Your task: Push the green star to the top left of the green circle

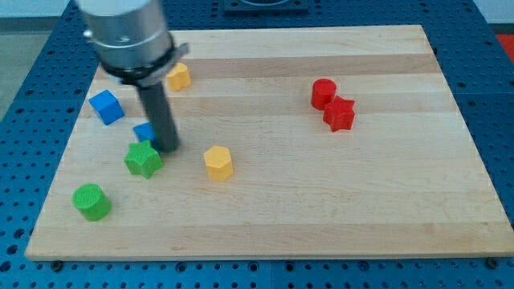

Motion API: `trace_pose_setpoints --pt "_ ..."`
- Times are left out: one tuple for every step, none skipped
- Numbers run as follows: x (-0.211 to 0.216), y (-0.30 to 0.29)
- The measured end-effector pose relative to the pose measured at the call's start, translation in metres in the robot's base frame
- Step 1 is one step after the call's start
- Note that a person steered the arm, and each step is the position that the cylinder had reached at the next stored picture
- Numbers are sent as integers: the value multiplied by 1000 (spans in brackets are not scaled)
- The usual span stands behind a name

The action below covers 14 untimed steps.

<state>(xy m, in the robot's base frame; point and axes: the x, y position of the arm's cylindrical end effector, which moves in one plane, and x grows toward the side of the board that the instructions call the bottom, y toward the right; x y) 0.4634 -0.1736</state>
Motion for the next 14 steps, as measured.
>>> trace_pose_setpoints --pt "-12 -70" --pt "-30 -42" --pt "-29 27" --pt "6 6" --pt "30 -5" --pt "39 -55" --pt "19 -35" --pt "12 -35" --pt "12 -36" --pt "11 -38" --pt "11 -38" --pt "11 -38" --pt "-9 -39" --pt "-13 -30"
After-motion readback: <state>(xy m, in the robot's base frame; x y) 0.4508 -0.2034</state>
